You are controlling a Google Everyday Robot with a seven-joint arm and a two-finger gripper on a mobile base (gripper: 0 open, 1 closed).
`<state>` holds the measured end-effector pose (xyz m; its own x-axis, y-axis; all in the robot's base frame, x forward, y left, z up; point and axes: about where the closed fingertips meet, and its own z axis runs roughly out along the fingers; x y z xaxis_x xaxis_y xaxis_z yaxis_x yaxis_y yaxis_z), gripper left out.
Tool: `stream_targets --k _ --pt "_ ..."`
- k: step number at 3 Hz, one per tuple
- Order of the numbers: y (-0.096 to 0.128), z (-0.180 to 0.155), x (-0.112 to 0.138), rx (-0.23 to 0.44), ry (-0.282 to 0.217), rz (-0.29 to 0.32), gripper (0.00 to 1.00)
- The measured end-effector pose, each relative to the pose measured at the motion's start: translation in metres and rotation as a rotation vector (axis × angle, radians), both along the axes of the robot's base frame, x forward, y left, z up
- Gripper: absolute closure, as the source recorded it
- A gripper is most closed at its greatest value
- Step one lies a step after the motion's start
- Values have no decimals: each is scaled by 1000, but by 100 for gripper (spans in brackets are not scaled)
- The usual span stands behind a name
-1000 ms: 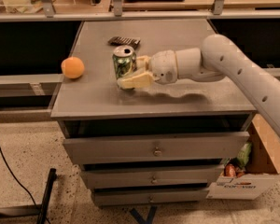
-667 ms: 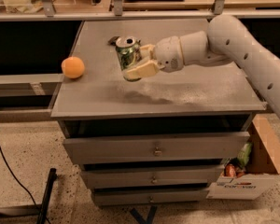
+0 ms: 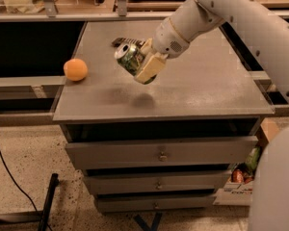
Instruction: Knock green can over
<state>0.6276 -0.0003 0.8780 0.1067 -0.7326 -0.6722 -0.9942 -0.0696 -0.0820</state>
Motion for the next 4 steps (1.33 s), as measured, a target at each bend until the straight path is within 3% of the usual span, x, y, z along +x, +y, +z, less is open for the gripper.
stream_targets --k 1,3,4 --pt "-14 -20 -4 -258 -1 14 85" --pt "-61 -32 -8 -616 -33 -95 81" --pt "-77 -36 -8 -754 -5 -129 62"
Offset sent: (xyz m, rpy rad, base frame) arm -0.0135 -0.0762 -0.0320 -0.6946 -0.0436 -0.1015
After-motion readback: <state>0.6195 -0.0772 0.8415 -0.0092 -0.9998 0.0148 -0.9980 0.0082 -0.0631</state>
